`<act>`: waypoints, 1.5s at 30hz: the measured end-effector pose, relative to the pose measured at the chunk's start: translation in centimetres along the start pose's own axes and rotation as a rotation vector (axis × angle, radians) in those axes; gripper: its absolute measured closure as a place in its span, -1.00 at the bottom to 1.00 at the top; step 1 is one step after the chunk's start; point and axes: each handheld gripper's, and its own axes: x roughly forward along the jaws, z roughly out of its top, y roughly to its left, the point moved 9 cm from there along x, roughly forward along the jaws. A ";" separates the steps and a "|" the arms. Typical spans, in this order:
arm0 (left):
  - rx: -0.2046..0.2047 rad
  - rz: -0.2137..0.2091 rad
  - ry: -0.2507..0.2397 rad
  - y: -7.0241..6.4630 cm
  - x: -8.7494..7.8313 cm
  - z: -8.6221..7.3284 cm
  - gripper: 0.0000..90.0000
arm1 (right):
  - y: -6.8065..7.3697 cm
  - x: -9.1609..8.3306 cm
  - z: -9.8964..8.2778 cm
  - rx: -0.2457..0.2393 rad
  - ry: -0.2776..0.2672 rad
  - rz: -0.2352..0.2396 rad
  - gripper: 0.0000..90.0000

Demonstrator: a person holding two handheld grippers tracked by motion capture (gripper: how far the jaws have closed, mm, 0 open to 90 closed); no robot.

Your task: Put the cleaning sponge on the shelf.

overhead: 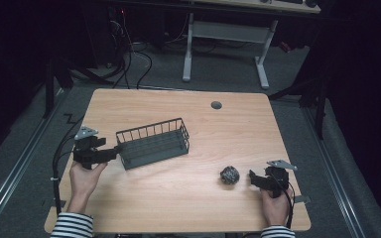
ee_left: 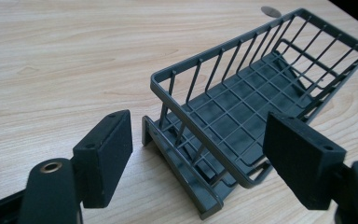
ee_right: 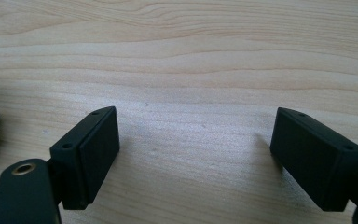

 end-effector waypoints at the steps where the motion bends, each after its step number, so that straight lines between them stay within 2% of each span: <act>1: 0.004 0.003 0.008 0.0 0.4 -0.1 -0.41 | 0.0 0.0 0.0 -0.001 0.000 0.000 -0.66; 7: 0.000 0.015 0.032 0.1 1.4 -0.5 -0.33 | 0.0 0.0 0.0 -0.001 0.001 0.001 -0.66; 12: 0.001 0.008 0.040 0.0 1.8 -0.8 -0.24 | 0.0 0.0 0.0 -0.002 -0.003 0.002 -0.66; 15: 0.011 -0.003 0.044 -0.1 2.0 -1.0 -0.06 | 0.1 0.0 0.0 -0.001 -0.002 0.002 -0.66; 21: 0.026 -0.022 0.039 -0.5 2.0 -0.9 0.12 | 0.1 0.0 0.0 -0.011 -0.003 0.008 -0.66; 31: 0.038 -0.024 0.043 -1.1 2.2 -1.0 0.16 | 0.1 0.0 0.0 -0.011 -0.004 0.009 -0.66; 40: 0.067 -0.041 0.045 -2.8 2.8 -1.0 0.19 | 0.1 0.0 0.0 -0.011 -0.004 0.009 -0.66; 45: 0.076 -0.034 0.046 -3.5 3.1 -1.0 0.19 | 0.1 0.0 0.0 -0.011 -0.004 0.009 -0.66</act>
